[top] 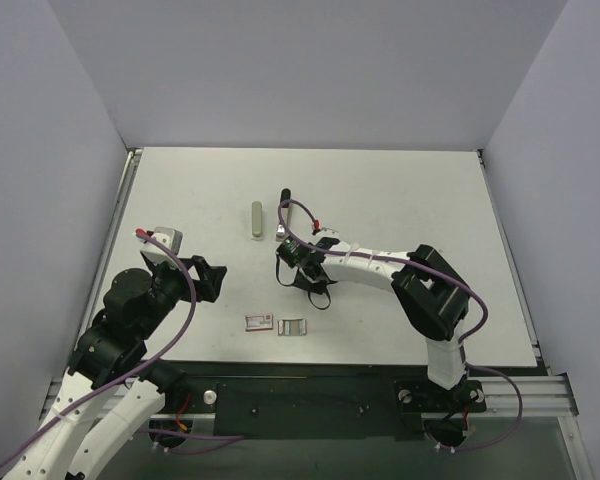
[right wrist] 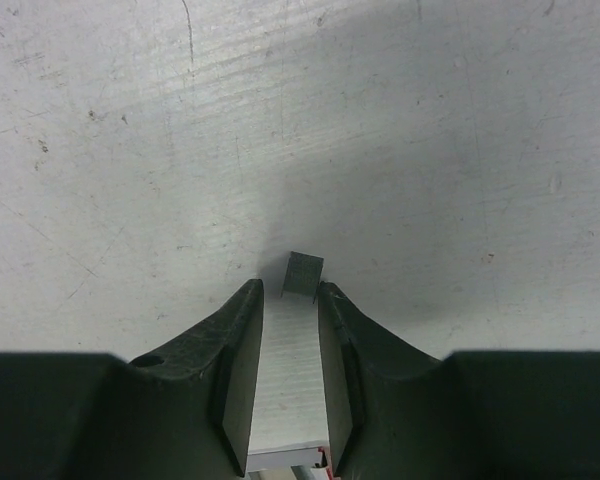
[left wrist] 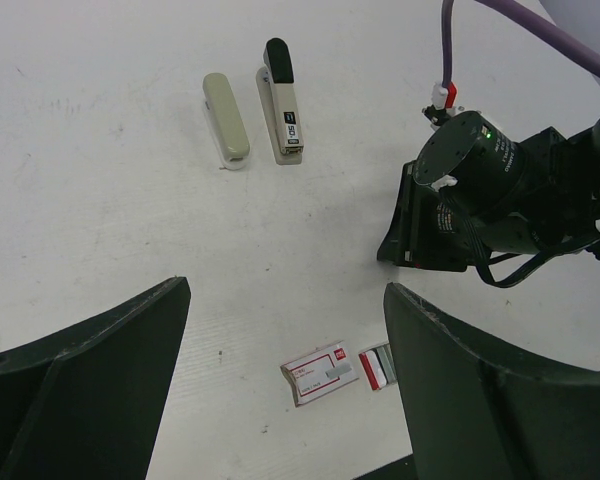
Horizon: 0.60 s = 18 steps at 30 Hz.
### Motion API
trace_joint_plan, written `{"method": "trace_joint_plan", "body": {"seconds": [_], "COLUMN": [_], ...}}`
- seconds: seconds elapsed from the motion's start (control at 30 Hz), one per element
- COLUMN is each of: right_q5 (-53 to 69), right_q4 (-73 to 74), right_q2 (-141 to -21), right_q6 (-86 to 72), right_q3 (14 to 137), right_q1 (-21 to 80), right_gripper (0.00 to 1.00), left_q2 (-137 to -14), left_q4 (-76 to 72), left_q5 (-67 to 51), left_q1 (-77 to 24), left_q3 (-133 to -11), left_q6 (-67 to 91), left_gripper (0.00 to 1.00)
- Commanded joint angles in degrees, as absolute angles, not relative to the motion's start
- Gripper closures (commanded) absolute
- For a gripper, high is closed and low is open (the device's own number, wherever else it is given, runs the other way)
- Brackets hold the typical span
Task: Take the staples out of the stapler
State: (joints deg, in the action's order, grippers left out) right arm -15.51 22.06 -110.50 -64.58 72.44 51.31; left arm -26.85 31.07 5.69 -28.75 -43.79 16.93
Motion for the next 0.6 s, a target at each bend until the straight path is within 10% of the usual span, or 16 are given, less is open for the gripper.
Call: {"method": "trace_joint_plan", "body": {"seconds": [0.0, 0.57], "right_q5": [-15.47, -15.20], "right_q4": [24.08, 24.08], "right_q2": [-112.50, -112.07], "right_q6": [-63.98, -61.00], "right_q3": [74.36, 74.44], "right_q1": [50.80, 51.06], "right_gripper": [0.76, 0.94], "left_q2": [-26.81, -26.72], "left_q4": [28.48, 28.39], "left_q5": [5.54, 5.36], "left_q1": [-28.48, -28.30], "left_q3": [-43.95, -43.95], "left_q6": [16.79, 16.70], "left_gripper": [0.11, 0.11]}}
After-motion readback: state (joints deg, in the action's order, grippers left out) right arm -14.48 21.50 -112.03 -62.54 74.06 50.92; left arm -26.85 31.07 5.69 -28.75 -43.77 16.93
